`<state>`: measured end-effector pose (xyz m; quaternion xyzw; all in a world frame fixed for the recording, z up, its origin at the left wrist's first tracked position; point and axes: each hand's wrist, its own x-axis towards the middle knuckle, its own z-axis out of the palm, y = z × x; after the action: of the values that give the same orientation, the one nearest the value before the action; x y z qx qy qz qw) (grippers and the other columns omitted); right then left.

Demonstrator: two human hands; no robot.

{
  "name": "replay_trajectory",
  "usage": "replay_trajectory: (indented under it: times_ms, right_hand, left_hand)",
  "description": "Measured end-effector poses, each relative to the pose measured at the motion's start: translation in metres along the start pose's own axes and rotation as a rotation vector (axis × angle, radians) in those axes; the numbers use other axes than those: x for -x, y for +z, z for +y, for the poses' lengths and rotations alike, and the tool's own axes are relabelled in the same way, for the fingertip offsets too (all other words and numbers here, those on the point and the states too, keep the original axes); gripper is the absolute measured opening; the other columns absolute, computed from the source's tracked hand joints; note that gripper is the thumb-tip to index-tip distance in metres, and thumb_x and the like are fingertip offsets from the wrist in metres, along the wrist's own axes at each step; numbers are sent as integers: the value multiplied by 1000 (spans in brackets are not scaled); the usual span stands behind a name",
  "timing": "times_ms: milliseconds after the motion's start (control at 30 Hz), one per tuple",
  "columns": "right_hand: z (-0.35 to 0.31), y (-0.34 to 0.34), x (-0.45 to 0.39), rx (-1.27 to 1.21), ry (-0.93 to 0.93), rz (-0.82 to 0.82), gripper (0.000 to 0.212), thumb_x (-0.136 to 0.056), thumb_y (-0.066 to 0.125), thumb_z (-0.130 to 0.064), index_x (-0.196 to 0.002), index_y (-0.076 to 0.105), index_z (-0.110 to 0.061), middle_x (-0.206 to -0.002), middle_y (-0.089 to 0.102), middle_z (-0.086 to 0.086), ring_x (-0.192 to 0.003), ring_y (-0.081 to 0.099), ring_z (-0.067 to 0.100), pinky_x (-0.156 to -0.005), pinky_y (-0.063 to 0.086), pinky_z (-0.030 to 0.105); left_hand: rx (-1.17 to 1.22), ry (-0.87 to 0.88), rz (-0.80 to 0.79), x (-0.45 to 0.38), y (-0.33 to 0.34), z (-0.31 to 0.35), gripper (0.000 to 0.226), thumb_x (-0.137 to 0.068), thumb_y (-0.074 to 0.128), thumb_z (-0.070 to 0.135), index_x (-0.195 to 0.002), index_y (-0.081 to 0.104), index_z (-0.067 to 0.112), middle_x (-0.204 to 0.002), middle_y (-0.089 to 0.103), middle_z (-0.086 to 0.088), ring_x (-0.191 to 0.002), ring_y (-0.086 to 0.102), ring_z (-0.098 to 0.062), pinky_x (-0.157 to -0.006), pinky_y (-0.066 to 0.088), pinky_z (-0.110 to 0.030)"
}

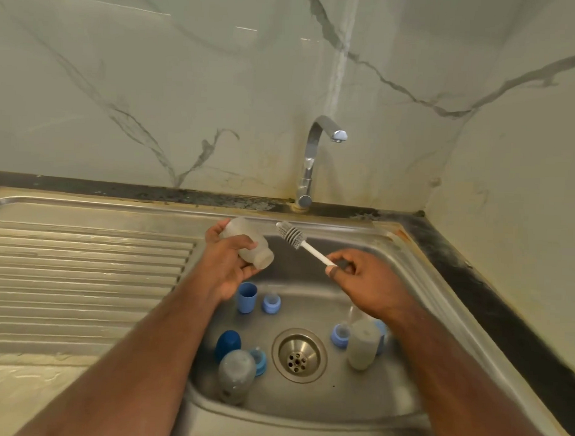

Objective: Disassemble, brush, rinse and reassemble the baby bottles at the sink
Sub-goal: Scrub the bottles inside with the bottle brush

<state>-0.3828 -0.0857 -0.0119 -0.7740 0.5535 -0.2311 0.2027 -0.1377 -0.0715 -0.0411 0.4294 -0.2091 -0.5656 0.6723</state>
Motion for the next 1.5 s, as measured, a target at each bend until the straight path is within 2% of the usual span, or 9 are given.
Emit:
replay_trajectory:
  times_ms: [200, 400, 633, 800, 933, 1067, 1167, 1367, 1500]
  right_hand:
    - [-5, -2, 5, 182, -16, -65, 21, -92, 60, -34, -109, 71, -39, -70, 63, -11, -67, 59, 7, -60, 44, 24]
    - [-12, -3, 6, 243, -13, -42, 28, -90, 59, -34, -114, 71, -40, -82, 69, -12, -74, 62, 7, -76, 57, 34]
    - [-21, 11, 10, 385, -135, -2, 40, -100, 49, -36, -139, 52, -48, -102, 64, -13, -77, 55, 6, -71, 50, 28]
    - [-34, 23, 12, 460, -217, -35, 42, -105, 42, -31, -145, 45, -43, -98, 57, -8, -86, 54, 13, -76, 51, 34]
    - [-39, 30, 9, 548, -182, 1, 48, -103, 42, -24, -147, 40, -43, -101, 53, -4, -85, 55, 18, -68, 45, 33]
    - [-39, 33, 6, 332, -137, -124, 42, -100, 51, -23, -139, 55, -39, -105, 69, -8, -75, 61, 11, -64, 46, 25]
    - [-34, 26, 8, 27, -60, -146, 35, -99, 58, -23, -132, 63, -36, -90, 65, -17, -73, 60, 6, -62, 43, 17]
    - [-47, 40, 12, 324, -101, -43, 43, -101, 48, -22, -141, 53, -37, -113, 69, -2, -88, 63, 17, -75, 53, 32]
    - [-47, 34, 10, 61, -50, -183, 38, -100, 54, -21, -134, 62, -35, -91, 70, -7, -63, 58, 6, -59, 43, 21]
  left_hand:
    - [70, 2, 70, -7, -3, 1, 63, -92, 68, 0, -139, 37, 28, -135, 49, -15, -114, 63, -39, -74, 62, -53]
    - [153, 6, 147, -10, -5, -1, 52, -95, 68, 8, -137, 41, 22, -136, 51, -17, -115, 63, -41, -66, 63, -53]
    - [169, -23, 158, -11, -1, -3, 55, -93, 70, 8, -138, 41, 20, -135, 52, -19, -111, 65, -40, -73, 62, -58]
    - [146, -32, 139, -8, 0, -2, 55, -94, 69, 8, -139, 40, 20, -132, 53, -18, -106, 68, -38, -69, 64, -53]
    - [110, -18, 70, -4, 6, -3, 54, -95, 68, 7, -138, 38, 20, -132, 53, -18, -108, 68, -39, -74, 63, -54]
    - [52, 16, 38, -1, 6, -4, 52, -96, 65, 2, -135, 36, 21, -131, 50, -15, -111, 65, -38, -70, 63, -51]
    - [92, 7, -8, 1, 4, -3, 51, -97, 63, 2, -137, 37, 21, -129, 51, -15, -109, 66, -37, -73, 63, -53]
    - [24, 21, -63, 5, 13, -10, 41, -97, 63, 2, -127, 41, 22, -128, 53, -14, -110, 67, -38, -73, 63, -53]
    - [59, 9, -47, 4, 8, -7, 42, -98, 62, 3, -130, 42, 21, -128, 53, -14, -109, 65, -35, -68, 64, -50]
